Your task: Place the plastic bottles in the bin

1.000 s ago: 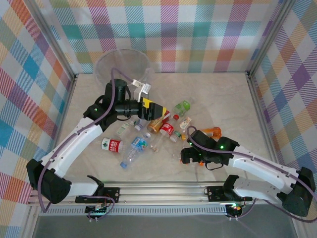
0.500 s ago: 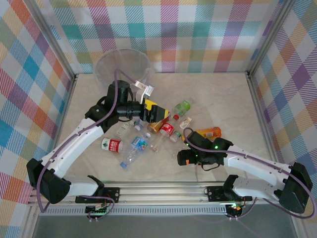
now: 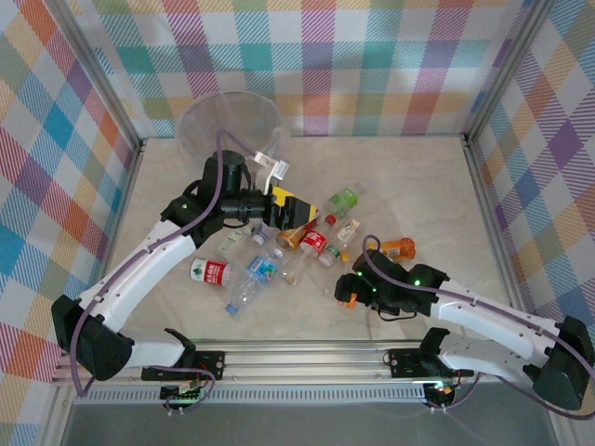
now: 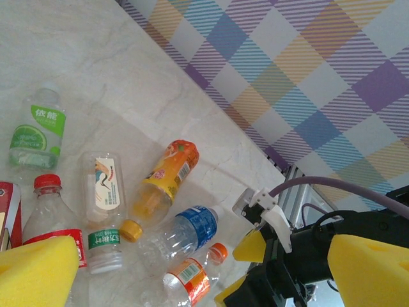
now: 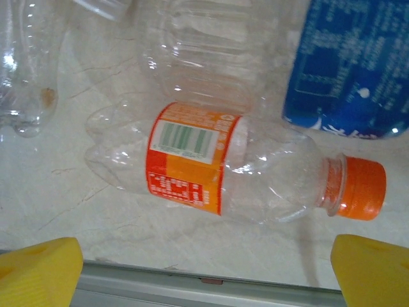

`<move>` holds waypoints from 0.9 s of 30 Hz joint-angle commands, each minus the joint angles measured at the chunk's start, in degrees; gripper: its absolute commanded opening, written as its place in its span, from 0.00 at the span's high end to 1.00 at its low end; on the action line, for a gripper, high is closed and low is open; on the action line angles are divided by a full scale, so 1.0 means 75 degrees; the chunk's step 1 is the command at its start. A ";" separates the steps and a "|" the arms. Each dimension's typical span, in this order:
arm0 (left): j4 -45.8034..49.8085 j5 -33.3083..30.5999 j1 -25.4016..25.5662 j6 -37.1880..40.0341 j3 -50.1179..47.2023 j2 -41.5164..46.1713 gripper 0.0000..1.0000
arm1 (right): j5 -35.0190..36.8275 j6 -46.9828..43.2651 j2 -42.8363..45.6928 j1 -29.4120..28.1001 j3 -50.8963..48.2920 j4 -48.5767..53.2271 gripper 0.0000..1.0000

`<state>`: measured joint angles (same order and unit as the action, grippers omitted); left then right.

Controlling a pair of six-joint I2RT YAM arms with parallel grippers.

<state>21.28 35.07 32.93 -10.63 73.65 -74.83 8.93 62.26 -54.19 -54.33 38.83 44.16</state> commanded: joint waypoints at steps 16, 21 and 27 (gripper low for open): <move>0.0155 0.0060 0.0038 0.0235 0.0168 0.0065 0.00 | 0.0274 0.1843 0.0735 0.0036 -0.0908 -0.1042 0.00; 0.0232 0.0040 0.0039 0.0234 0.0195 -0.0067 0.00 | 0.0329 0.2017 0.0761 0.0030 -0.0875 -0.1053 0.00; 0.0255 -0.0187 0.0039 0.0329 0.0156 0.0225 0.00 | 0.0469 0.1798 0.1021 0.0025 -0.0504 -0.0495 0.00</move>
<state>22.46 34.57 32.93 -9.37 73.71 -74.78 11.29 75.24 -48.14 -54.33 33.26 38.28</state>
